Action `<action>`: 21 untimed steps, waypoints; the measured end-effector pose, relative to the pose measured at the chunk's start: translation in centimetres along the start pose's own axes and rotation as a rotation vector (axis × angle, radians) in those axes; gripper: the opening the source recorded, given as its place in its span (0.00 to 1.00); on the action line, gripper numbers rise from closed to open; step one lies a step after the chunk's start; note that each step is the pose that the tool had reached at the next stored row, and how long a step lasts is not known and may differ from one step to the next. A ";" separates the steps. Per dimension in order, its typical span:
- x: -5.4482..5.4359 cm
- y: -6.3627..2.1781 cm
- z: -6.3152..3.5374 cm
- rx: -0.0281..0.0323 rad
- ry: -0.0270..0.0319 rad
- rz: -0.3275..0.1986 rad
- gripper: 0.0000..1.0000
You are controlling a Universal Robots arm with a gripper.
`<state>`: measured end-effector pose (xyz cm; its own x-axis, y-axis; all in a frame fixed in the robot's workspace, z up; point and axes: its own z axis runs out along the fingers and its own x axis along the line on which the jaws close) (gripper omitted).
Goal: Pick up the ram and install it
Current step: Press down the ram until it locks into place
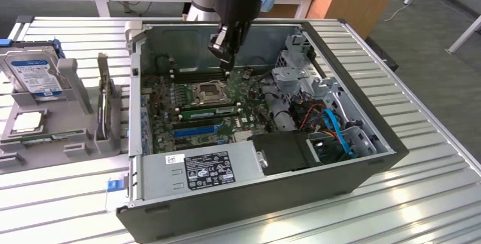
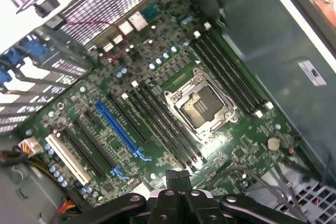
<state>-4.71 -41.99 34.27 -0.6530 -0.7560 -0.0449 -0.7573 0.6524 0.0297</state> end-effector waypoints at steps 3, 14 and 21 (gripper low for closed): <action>0.0 0.00 0.00 0.0019 -0.0013 0.043 0.10; 0.0 0.00 0.00 0.0093 -0.0057 0.203 0.10; 0.0 0.00 0.00 0.0125 -0.0079 0.276 0.10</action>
<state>-4.71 -41.99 34.27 -0.8343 -0.5495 -0.0446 -0.5509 0.8340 0.0295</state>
